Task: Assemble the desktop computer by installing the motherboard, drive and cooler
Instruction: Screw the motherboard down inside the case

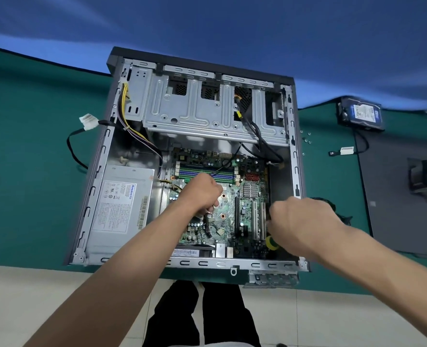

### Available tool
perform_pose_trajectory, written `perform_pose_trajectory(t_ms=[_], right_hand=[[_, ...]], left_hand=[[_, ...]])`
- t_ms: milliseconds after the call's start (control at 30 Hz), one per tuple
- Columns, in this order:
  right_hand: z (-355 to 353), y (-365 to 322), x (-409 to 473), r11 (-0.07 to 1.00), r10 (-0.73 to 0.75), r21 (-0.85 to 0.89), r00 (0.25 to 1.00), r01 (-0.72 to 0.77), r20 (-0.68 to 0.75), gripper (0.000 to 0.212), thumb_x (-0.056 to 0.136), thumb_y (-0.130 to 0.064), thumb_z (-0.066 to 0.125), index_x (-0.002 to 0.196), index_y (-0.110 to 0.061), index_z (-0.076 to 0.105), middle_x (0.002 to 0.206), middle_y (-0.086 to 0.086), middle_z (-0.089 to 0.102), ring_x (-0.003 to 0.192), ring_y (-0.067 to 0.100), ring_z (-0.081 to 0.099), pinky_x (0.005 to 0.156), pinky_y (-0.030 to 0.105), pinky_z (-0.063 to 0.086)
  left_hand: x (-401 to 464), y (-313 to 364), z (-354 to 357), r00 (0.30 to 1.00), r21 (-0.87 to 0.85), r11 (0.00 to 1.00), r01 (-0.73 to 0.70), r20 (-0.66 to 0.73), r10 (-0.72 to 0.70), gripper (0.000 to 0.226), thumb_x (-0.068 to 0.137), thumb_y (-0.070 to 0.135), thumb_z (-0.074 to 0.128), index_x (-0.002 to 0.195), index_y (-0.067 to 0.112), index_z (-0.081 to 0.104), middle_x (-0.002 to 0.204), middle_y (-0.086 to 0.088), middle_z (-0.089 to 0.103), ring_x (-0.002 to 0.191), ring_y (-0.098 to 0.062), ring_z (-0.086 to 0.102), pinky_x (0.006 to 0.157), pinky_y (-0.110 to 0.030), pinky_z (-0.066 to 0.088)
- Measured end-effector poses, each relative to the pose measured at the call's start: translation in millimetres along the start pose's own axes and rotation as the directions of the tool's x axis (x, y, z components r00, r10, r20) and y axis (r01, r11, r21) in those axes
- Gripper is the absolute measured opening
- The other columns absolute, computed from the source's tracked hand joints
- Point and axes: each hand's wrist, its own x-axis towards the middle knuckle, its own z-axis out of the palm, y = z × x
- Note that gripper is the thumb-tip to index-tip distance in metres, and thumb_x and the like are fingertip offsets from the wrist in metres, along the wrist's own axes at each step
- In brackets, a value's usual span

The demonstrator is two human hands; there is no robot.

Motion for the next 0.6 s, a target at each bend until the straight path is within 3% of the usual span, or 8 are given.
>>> perform_pose_trajectory(t_ms=[100,167,233,300,433,500,600], right_hand=[[-2,2,0,0.998,0.0,0.066,0.997,-0.006,0.079,0.019,0.095,-0.035,0.046,0.1,-0.017,0.043,0.092,0.0,0.051,0.082,0.025,0.052,0.064,0.031,0.04],[-3,3,-1,0.997,-0.034,0.079,0.992,0.025,0.123,0.027,0.09,-0.03,0.052,0.111,-0.018,0.04,0.091,-0.001,0.047,0.082,0.024,0.051,0.063,0.031,0.039],[2,3,-1,0.997,-0.009,0.076,1.0,0.01,-0.002,0.014,0.091,-0.021,0.049,0.1,-0.015,0.041,0.075,-0.001,0.045,0.07,0.025,0.048,0.056,0.029,0.036],[5,2,-2,0.996,0.054,0.073,0.991,-0.046,-0.121,0.011,0.095,-0.023,0.043,0.089,-0.014,0.04,0.073,0.002,0.048,0.069,0.028,0.047,0.058,0.03,0.036],[6,7,-6,0.992,0.03,0.122,0.999,-0.026,-0.026,0.033,0.093,-0.045,0.045,0.108,-0.018,0.034,0.096,0.002,0.051,0.077,0.027,0.046,0.064,0.033,0.038],[10,6,-7,0.994,-0.012,0.106,0.998,0.019,-0.067,0.024,0.091,-0.032,0.049,0.107,-0.02,0.036,0.099,0.002,0.053,0.075,0.027,0.046,0.061,0.032,0.037],[15,3,-3,0.999,-0.005,0.029,0.964,0.013,-0.264,0.01,0.095,-0.022,0.045,0.093,-0.017,0.037,0.076,0.0,0.054,0.064,0.028,0.045,0.054,0.03,0.034]], left_hand=[[0,0,0,1.0,-0.003,1.0,-0.011,0.003,0.011,0.011,0.092,0.008,0.047,0.087,0.004,0.056,0.069,-0.011,0.061,0.043,-0.019,0.047,0.038,-0.02,0.031],[0,0,0,1.0,-0.002,1.0,-0.014,0.0,0.014,0.011,0.092,0.009,0.047,0.085,0.005,0.055,0.068,-0.011,0.061,0.043,-0.018,0.047,0.038,-0.02,0.032],[0,0,0,1.0,-0.002,1.0,-0.018,-0.002,0.018,0.012,0.092,0.009,0.047,0.084,0.006,0.055,0.068,-0.011,0.062,0.044,-0.019,0.048,0.039,-0.02,0.032],[0,-1,1,1.0,0.001,1.0,-0.022,-0.001,0.022,0.014,0.092,0.01,0.047,0.082,0.006,0.055,0.067,-0.011,0.061,0.045,-0.019,0.048,0.04,-0.021,0.033],[-2,-2,4,1.0,0.049,0.998,-0.026,0.018,0.025,0.017,0.093,0.011,0.047,0.082,0.005,0.058,0.068,-0.011,0.062,0.047,-0.019,0.048,0.04,-0.021,0.034],[-2,-2,4,0.999,0.048,0.999,-0.022,0.029,0.02,0.016,0.093,0.011,0.046,0.083,0.004,0.057,0.068,-0.011,0.062,0.045,-0.018,0.048,0.039,-0.02,0.033],[-1,-2,4,0.999,0.027,0.999,-0.017,0.029,0.016,0.016,0.093,0.01,0.045,0.083,0.004,0.055,0.067,-0.011,0.061,0.048,-0.02,0.048,0.041,-0.021,0.033]])
